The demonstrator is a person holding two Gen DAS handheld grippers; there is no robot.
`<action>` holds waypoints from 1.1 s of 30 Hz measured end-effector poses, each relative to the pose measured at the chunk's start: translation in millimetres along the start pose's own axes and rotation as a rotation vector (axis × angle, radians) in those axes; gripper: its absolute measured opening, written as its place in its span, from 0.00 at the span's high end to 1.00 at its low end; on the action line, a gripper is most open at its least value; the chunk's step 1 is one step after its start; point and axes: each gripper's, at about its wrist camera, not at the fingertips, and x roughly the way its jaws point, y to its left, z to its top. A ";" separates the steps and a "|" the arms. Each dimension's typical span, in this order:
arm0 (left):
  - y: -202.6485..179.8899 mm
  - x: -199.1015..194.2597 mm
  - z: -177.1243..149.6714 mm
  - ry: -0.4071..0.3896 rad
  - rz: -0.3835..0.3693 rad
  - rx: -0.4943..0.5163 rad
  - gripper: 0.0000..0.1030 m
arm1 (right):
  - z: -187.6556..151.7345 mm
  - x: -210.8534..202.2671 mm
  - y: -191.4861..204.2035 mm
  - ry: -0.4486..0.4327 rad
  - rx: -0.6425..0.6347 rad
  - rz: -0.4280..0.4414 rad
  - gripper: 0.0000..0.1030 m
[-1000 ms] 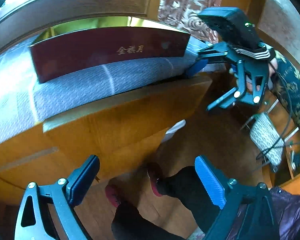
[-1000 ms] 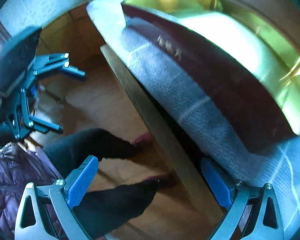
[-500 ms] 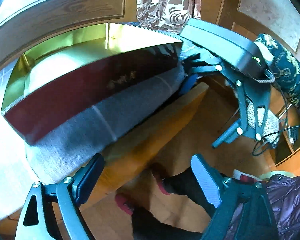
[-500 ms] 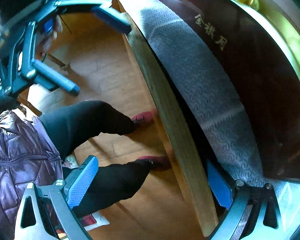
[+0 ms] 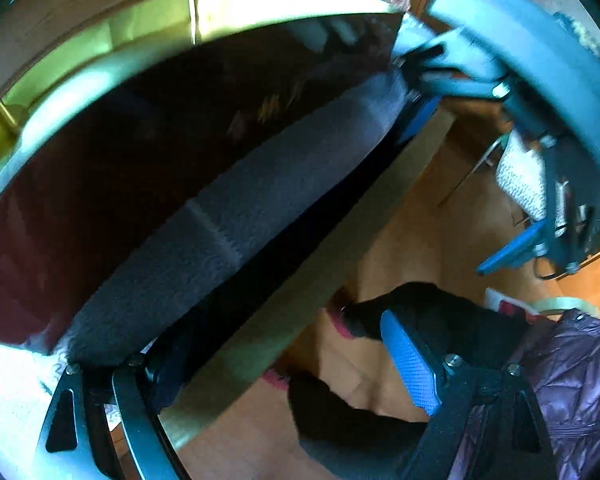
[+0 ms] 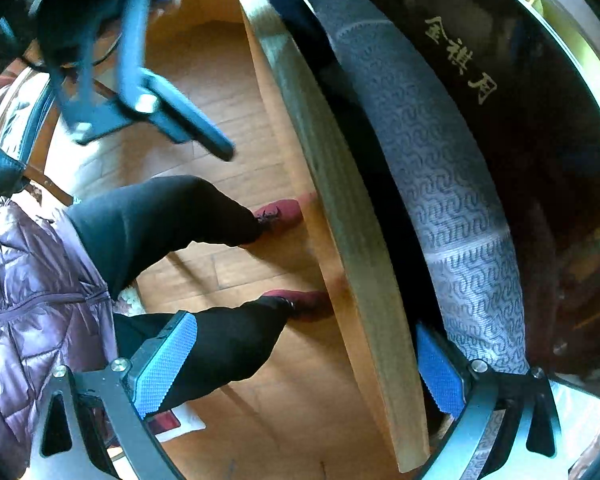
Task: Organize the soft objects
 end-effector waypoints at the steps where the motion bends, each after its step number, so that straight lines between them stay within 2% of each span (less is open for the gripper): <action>1: -2.7 1.2 -1.5 -0.004 0.018 0.020 0.15 | -0.3 2.7 0.5 0.000 -0.002 -0.004 0.00; 3: -4.9 2.3 -2.6 -0.008 0.032 0.049 0.15 | -0.9 3.6 2.9 -0.002 -0.004 -0.022 0.00; 6: -4.3 -0.1 -3.6 -0.025 0.008 0.053 0.15 | -1.2 7.8 7.6 0.004 -0.012 -0.067 0.00; 12: -16.5 0.6 -9.0 0.049 -0.034 0.179 0.16 | -2.2 11.7 20.8 0.054 -0.076 -0.092 0.00; 15: -12.0 1.2 -5.6 0.064 -0.085 0.166 0.16 | -1.1 13.7 20.7 0.084 -0.097 -0.092 0.00; 16: -12.0 3.2 -4.3 0.078 -0.079 0.196 0.26 | 0.0 15.2 21.5 0.098 -0.113 -0.096 0.00; 17: -11.7 6.4 -2.6 0.089 -0.043 0.229 0.44 | 0.4 16.6 20.9 0.115 -0.141 -0.084 0.00; 18: -8.6 10.8 -0.4 0.105 -0.023 0.233 0.47 | 2.6 16.8 18.1 0.139 -0.158 -0.050 0.00; 20: -4.2 21.5 -0.2 0.128 -0.052 0.216 0.45 | 6.6 15.2 13.6 0.147 -0.136 -0.026 0.00; 21: -4.8 25.6 -0.8 0.128 -0.022 0.239 0.47 | 6.2 16.2 14.9 0.157 -0.161 -0.032 0.00; 22: -4.1 25.3 -1.4 0.128 -0.026 0.244 0.47 | 5.6 15.4 15.3 0.159 -0.169 -0.033 0.00; 24: 0.1 21.5 -1.3 0.097 -0.056 0.219 0.47 | 7.2 17.6 17.5 0.149 -0.165 -0.056 0.00; 27: -11.3 17.7 -3.1 0.095 -0.077 0.241 0.38 | 9.4 23.8 25.3 0.155 -0.133 -0.104 0.00; 29: -20.5 15.7 -8.1 0.113 -0.097 0.284 0.34 | 8.5 25.0 35.2 0.187 -0.165 -0.101 0.00; 31: -27.1 10.1 -13.1 0.143 -0.162 0.300 0.34 | 6.2 25.9 47.9 0.215 -0.201 -0.081 0.00; 33: -43.2 5.9 -24.7 0.160 -0.187 0.337 0.34 | -0.1 25.7 68.2 0.250 -0.259 -0.049 0.00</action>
